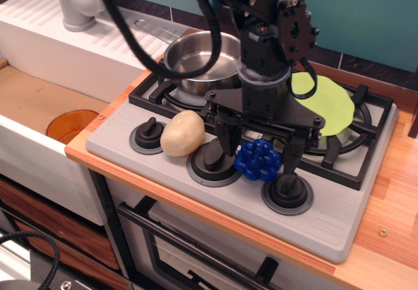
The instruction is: Put blueberry on plate and potato in pot or pan on stove
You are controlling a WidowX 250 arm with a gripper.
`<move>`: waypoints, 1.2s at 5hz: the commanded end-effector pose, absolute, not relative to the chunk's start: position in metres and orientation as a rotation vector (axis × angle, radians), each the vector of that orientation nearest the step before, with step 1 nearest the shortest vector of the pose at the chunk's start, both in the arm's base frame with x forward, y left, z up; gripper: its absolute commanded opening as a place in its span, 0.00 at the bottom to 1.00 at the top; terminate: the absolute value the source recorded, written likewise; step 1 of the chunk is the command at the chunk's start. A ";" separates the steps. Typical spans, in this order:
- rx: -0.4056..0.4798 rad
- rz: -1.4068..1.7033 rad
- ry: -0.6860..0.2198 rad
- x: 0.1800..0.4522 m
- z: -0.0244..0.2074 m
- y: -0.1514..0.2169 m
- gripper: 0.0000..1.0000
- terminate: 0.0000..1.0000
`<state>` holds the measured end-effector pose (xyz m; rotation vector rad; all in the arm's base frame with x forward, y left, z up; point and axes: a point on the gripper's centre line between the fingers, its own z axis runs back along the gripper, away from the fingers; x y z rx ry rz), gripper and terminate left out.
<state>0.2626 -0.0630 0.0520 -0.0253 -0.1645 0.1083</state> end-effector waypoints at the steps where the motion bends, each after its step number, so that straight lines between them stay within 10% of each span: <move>1: -0.039 0.087 -0.261 0.273 0.054 -0.064 1.00 0.00; 5: -0.057 0.109 -0.303 0.266 0.023 -0.076 1.00 0.00; 6: -0.056 0.130 -0.276 0.267 0.026 -0.080 0.00 0.00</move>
